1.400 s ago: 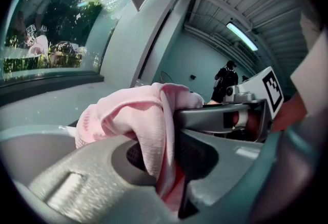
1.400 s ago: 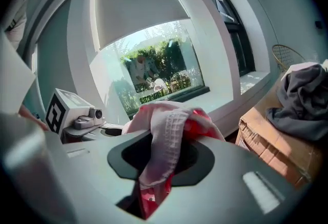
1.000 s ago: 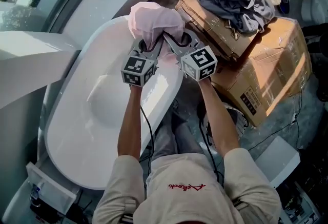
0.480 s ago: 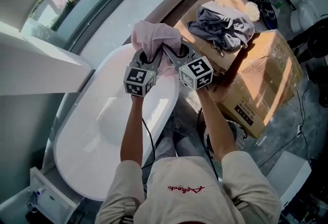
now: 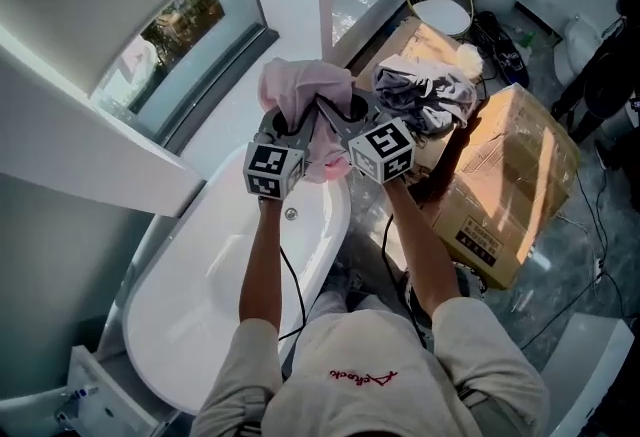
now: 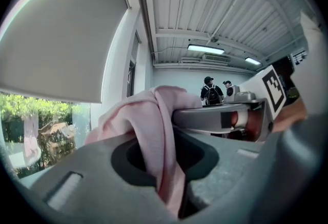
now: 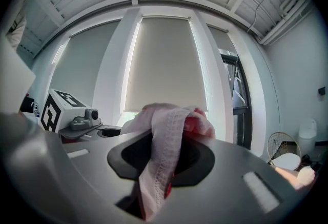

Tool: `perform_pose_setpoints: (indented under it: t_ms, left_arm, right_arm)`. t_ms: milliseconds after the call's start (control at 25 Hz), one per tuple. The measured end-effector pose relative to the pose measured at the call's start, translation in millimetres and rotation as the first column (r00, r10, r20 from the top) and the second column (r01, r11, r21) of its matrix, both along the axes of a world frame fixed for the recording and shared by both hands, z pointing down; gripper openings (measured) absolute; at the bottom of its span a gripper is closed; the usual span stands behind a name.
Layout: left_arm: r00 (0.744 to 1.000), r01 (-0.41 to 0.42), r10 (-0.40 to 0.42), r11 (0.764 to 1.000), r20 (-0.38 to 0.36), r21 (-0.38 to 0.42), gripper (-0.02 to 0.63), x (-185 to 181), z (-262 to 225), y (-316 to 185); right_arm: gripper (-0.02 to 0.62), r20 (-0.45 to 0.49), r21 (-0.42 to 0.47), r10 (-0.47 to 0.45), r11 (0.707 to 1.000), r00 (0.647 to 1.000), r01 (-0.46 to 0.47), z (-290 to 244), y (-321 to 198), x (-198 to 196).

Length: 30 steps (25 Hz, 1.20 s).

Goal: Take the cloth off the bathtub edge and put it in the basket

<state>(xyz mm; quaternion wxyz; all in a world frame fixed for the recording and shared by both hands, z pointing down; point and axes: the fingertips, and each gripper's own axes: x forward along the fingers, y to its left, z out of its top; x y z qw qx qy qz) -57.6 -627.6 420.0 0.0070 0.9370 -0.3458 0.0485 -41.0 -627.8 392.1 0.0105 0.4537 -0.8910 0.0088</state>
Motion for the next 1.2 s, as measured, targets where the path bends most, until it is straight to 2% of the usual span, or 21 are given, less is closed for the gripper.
perform_pose_setpoints:
  t_ms: [280,480,840,1040,1200]
  left_arm:
    - [1.000,-0.014,0.013,0.995,0.008,0.097,0.084,18,-80,23]
    - [1.000,-0.006,0.009,0.990,-0.021,0.142,0.084,32,-125,42]
    - [0.998,-0.049,0.055,0.983,-0.028,0.176,0.084,67,-156,72]
    - [0.992,-0.115,0.122,0.979,-0.036,0.170,0.084,88,-160,74]
    - [0.985,-0.159,0.168,0.972,-0.040,0.174,0.084,90,-162,67]
  right_arm:
    - [0.098,0.008,0.102,0.032,0.994,0.999,-0.032,-80,24,19]
    - [0.098,0.000,0.156,0.048,0.987,0.999,-0.048,-124,43,33]
    - [0.098,0.016,0.186,0.098,0.977,0.995,-0.099,-156,76,68]
    - [0.098,0.003,0.188,0.165,0.969,0.986,-0.163,-160,77,88]
    - [0.098,-0.005,0.197,0.215,0.958,0.977,-0.210,-162,72,90]
